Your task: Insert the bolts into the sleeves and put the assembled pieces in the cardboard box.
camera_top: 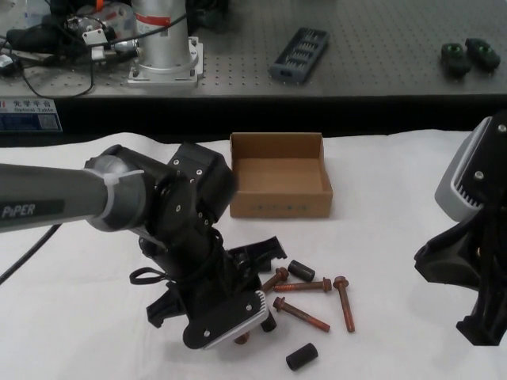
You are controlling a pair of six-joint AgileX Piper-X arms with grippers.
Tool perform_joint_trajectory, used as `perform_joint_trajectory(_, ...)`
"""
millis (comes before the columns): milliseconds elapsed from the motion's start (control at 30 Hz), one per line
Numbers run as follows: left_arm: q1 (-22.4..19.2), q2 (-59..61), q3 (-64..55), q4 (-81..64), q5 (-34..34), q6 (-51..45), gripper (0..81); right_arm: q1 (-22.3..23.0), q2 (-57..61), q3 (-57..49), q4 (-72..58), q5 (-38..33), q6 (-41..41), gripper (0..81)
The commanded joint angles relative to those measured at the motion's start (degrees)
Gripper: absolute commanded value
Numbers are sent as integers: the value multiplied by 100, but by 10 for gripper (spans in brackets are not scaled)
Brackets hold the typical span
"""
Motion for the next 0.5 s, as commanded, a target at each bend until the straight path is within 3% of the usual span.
perform_joint_trajectory(0, -20, 7, -60, 157, 296, 654, 326, -25, -58, -1, -70, -36, -41, 18)
perform_joint_trajectory(367, -20, 41, -60, 513, 112, 654, 324, -25, -58, -1, -131, 91, -41, 18)
perform_joint_trajectory(467, -20, 87, -60, 467, 112, 654, 291, -25, -58, -1, -135, 91, -41, 18)
